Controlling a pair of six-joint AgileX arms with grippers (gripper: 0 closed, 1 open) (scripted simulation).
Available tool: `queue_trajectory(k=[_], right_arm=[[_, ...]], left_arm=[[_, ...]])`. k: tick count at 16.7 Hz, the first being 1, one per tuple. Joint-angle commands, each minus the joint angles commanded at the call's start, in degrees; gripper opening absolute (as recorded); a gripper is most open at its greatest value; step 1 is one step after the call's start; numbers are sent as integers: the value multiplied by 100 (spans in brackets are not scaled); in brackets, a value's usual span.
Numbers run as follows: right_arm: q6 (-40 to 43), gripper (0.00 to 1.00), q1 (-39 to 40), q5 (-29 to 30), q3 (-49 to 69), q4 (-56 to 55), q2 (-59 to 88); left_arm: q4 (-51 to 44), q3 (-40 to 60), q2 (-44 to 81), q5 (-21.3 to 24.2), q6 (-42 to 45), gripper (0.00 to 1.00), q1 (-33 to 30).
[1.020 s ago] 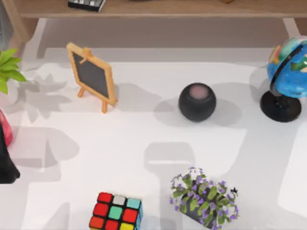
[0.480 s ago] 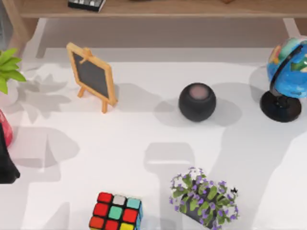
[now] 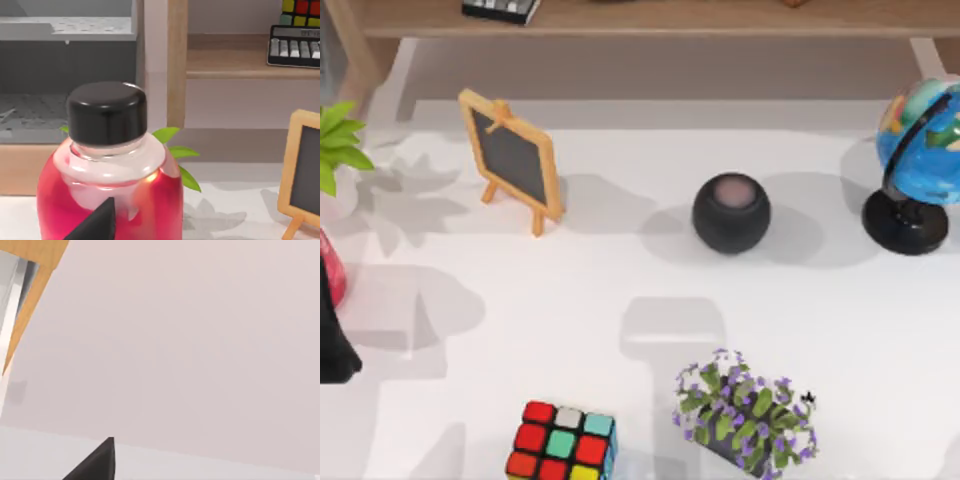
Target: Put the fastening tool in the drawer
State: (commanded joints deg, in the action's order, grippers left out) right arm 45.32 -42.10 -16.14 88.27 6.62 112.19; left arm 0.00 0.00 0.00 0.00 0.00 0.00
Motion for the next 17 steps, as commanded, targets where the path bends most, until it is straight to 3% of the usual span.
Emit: queue_trajectory(k=[8, 13, 17], right_arm=[[2268, 100, -1034, -1181, -3714, -5702, -262], [3540, 100, -714, -1939, -5455, -8444, 89], [4198, 100, -225, -2372, -6185, -9647, 364]], left_arm=[[0, 0, 0, 0, 0, 100, 0], [0, 0, 0, 0, 0, 100, 0], [0, 0, 0, 0, 0, 100, 0]])
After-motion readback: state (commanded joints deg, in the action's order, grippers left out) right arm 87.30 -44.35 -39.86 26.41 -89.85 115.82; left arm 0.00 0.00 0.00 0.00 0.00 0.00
